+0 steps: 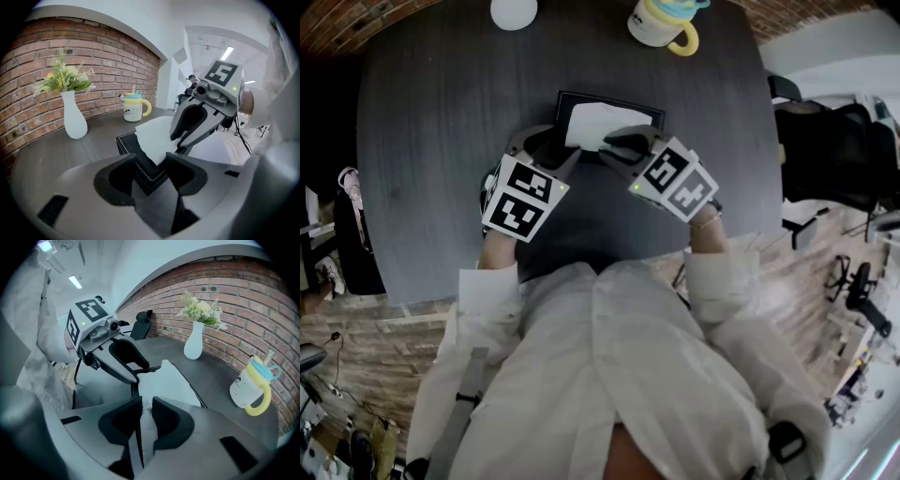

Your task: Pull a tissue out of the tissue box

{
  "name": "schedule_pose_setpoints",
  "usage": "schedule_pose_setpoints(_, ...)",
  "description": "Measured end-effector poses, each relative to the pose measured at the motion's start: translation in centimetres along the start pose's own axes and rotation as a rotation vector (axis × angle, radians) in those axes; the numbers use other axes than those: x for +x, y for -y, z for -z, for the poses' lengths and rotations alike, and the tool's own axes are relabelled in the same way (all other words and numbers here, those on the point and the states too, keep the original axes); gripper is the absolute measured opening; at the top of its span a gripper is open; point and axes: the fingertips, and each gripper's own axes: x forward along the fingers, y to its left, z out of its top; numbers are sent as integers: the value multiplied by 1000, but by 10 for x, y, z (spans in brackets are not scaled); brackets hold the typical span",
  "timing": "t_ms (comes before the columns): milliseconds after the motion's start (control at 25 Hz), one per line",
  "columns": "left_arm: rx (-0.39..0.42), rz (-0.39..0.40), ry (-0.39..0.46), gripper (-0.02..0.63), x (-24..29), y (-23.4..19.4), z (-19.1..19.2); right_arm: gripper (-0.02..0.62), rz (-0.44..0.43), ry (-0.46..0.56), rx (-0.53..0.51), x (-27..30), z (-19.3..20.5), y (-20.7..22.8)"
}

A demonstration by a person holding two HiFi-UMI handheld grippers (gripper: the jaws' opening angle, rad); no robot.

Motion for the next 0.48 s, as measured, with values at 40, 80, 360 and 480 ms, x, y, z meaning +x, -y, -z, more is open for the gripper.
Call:
schedule_pose_setpoints(40, 0, -1, 0, 199, 0, 0, 0, 63, 2, -2, -9, 0, 0, -1)
schedule_pose_setpoints(80, -2, -1, 0, 199, 0, 0, 1, 55, 3, -3, -13, 0, 0, -2)
schedule_pose_setpoints(360, -2, 2, 1, 199, 0, 0, 2, 11, 76, 18, 1, -3, -2, 4)
schedule_pose_setpoints(480, 5, 1, 2, 199, 0, 0, 1, 9, 142, 65, 13, -12, -10, 15)
